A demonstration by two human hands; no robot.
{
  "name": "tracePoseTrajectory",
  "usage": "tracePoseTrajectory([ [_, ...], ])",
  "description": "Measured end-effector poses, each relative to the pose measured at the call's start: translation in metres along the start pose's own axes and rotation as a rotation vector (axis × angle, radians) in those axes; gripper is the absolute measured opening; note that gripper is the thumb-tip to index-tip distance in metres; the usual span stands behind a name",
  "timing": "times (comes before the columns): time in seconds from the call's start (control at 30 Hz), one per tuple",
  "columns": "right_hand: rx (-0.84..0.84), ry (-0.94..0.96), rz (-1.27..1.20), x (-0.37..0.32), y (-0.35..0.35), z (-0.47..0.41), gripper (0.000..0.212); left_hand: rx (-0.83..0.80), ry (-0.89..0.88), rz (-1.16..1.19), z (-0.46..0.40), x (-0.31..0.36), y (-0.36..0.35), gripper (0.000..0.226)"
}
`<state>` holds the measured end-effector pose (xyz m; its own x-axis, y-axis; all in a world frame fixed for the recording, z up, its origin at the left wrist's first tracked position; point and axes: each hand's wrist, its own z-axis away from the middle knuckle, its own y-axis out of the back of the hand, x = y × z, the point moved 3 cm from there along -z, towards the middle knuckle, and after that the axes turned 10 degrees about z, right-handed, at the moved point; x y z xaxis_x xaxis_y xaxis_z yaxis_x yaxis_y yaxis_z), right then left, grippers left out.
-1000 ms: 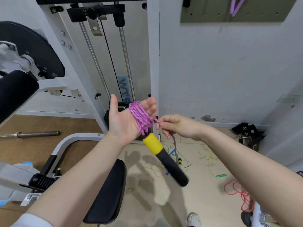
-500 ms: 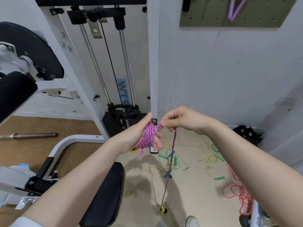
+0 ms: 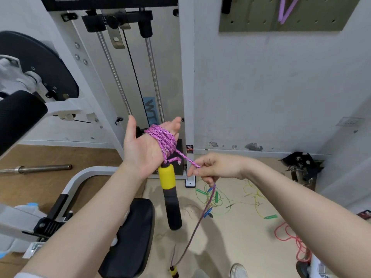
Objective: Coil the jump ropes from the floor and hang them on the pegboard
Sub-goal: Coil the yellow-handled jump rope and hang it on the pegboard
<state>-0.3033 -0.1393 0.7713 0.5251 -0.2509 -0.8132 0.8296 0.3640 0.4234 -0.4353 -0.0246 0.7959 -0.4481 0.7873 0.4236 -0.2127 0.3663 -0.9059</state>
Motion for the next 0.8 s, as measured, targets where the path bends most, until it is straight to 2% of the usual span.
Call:
tracePoseTrajectory([
  [0.1, -0.141, -0.095, 0.095, -0.006, -0.010, 0.005, 0.019, 0.280, -0.162, 0.036, -0.006, 0.000, 0.014, 0.096],
  [0.17, -0.230, -0.132, 0.153, -0.015, -0.016, 0.010, 0.026, 0.400, -0.158, -0.138, -0.010, -0.003, 0.022, 0.088],
  [0.2, -0.243, -0.109, 0.154, -0.021, -0.016, 0.012, 0.022, 0.431, -0.105, -0.272, -0.012, -0.008, 0.023, 0.085],
  [0.27, -0.183, 0.004, 0.125, -0.035, -0.007, 0.015, 0.013, 0.400, 0.073, -0.526, -0.013, -0.021, 0.026, 0.082],
  [0.3, -0.116, 0.056, 0.097, -0.040, 0.000, 0.015, 0.015, 0.346, 0.184, -0.643, -0.011, -0.029, 0.025, 0.084],
  [0.37, 0.054, 0.111, 0.035, -0.043, 0.019, 0.016, 0.020, 0.187, 0.381, -0.859, -0.006, -0.042, 0.017, 0.091],
  [0.43, 0.230, 0.129, 0.001, -0.040, 0.035, 0.016, 0.020, 0.048, 0.508, -0.966, -0.001, -0.049, 0.003, 0.097],
  [0.5, 0.353, 0.141, -0.027, -0.034, 0.044, 0.016, 0.018, -0.081, 0.589, -0.930, 0.001, -0.051, -0.011, 0.105],
  [0.63, 0.422, 0.179, -0.041, -0.021, 0.038, 0.011, 0.022, -0.304, 0.564, -0.534, 0.000, -0.049, -0.030, 0.107],
  [0.7, 0.422, 0.151, -0.010, -0.013, 0.031, 0.006, 0.023, -0.255, 0.426, -0.372, -0.002, -0.045, -0.034, 0.105],
  [0.8, 0.331, 0.049, 0.078, 0.002, 0.016, -0.001, 0.028, -0.074, 0.162, -0.179, -0.008, -0.035, -0.030, 0.099],
])
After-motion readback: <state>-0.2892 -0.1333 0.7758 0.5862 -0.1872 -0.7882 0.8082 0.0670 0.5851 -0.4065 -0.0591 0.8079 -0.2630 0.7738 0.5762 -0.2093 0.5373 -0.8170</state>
